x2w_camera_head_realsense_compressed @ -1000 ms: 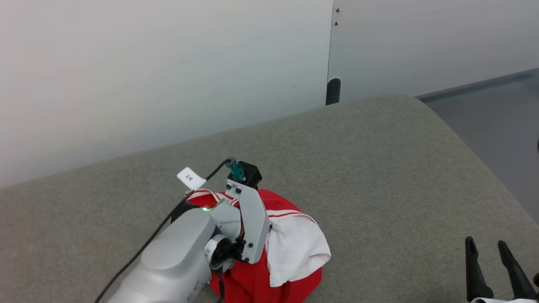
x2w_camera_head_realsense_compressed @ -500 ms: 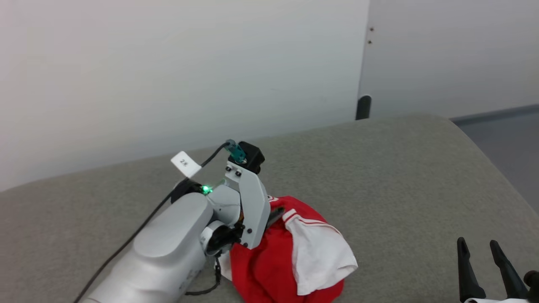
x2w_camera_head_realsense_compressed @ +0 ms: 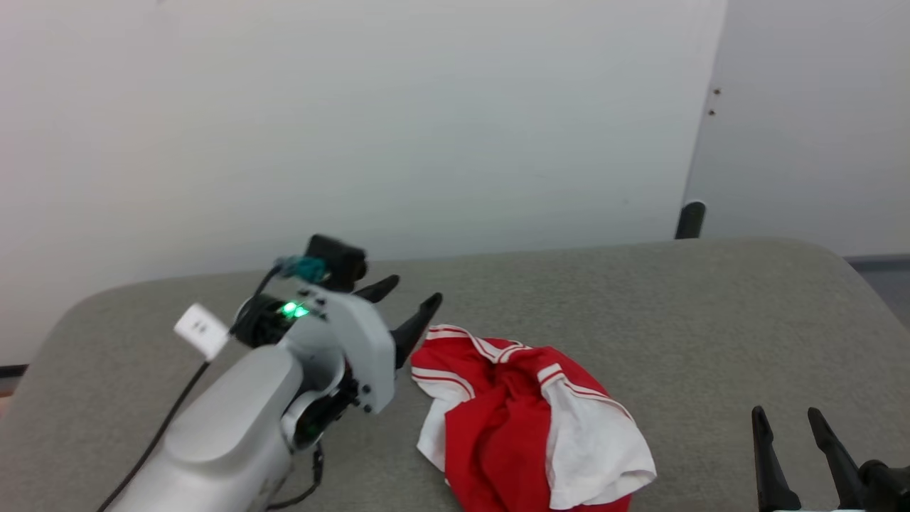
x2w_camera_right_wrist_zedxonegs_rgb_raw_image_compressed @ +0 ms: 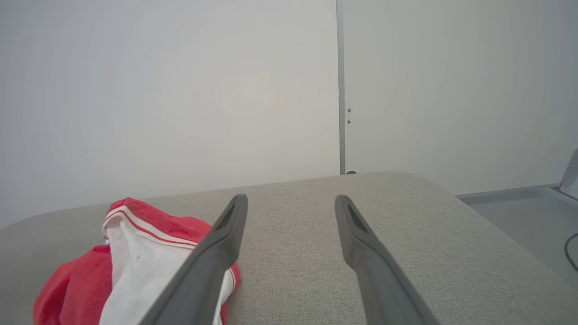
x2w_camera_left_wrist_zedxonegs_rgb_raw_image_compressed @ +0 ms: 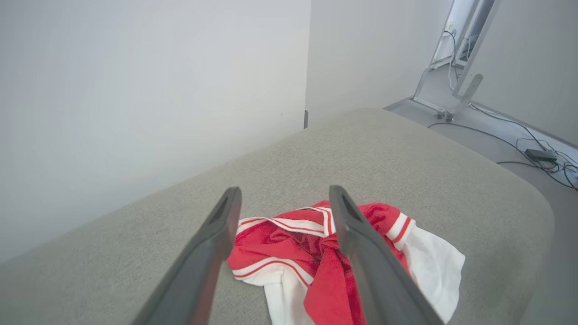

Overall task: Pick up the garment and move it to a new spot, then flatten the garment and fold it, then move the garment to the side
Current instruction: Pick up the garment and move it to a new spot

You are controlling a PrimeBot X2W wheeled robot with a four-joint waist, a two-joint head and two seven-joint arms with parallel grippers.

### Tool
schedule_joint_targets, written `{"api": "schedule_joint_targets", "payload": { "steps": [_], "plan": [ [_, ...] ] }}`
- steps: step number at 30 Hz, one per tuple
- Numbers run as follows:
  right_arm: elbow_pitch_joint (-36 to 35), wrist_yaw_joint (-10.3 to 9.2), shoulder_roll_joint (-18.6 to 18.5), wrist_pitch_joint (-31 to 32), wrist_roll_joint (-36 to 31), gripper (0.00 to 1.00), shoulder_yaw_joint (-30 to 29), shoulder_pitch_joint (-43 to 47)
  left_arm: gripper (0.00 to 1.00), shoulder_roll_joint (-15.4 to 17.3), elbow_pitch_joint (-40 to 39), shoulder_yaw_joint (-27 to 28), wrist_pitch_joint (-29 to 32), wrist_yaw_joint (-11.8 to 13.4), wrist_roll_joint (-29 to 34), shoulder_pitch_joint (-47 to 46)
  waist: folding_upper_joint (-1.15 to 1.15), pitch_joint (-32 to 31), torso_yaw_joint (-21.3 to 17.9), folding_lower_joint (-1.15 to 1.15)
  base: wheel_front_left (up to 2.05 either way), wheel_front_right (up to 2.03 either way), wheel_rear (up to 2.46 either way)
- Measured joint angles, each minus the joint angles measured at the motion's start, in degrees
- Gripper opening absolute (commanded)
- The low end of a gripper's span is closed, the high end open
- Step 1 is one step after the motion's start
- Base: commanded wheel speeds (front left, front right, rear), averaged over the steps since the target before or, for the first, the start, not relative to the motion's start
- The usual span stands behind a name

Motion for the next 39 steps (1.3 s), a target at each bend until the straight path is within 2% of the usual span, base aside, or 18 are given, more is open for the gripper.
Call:
{"api": "schedule_joint_targets", "payload": {
  "steps": [3, 6, 17, 26, 30, 34, 39],
  "plan": [
    [0.6, 0.0, 0.0, -0.6, -1.1, 1.0, 0.3, 0.2, 1.0, 1.4, -0.4, 1.1, -5.0, 0.0, 0.5, 2.3, 0.0, -0.4, 1.5, 0.0, 0.0, 0.0, 0.0],
    [1.1, 0.0, -0.1, -1.5, -2.1, 1.0, 0.3, 1.0, 1.0, 2.7, -0.5, 2.5, -9.3, 1.1, 0.9, 4.7, 0.0, -0.9, 2.9, 0.0, 0.0, 0.0, 0.0],
    [3.4, 0.0, -0.9, -4.0, -3.5, 1.0, 0.2, 1.4, 1.0, 6.1, -0.4, 6.9, -19.9, 5.0, -0.9, 15.3, 0.0, -2.2, 6.5, 0.0, 0.0, 0.0, 0.0],
    [5.1, 0.0, -1.9, -5.9, -4.1, 1.0, -0.4, 2.2, 1.0, 7.5, -2.2, 11.7, -23.2, 8.1, 0.7, 22.5, 0.0, -3.1, 8.2, 0.0, 0.0, 0.0, 0.0],
    [5.8, 0.0, -2.0, -6.5, -4.4, 1.0, -1.1, 2.6, 1.0, 8.0, -5.3, 16.4, -23.3, 9.4, 4.7, 25.6, 0.0, -3.4, 8.6, 0.0, 0.0, 0.0, 0.0],
    [6.2, 0.0, -2.2, -7.1, -4.5, 1.0, -2.2, 3.3, 1.0, 7.5, -7.8, 21.9, -23.4, 9.6, 8.8, 30.1, 0.0, -3.7, 8.6, 0.0, 0.0, 0.0, 0.0],
    [6.6, 0.0, -2.2, -7.5, -4.5, 1.0, -3.5, 3.7, 1.0, 5.1, -10.1, 27.4, -23.4, 9.4, 13.2, 34.5, 0.0, -3.8, 8.3, 0.0, 0.0, 0.0, 0.0]
  ]
}}
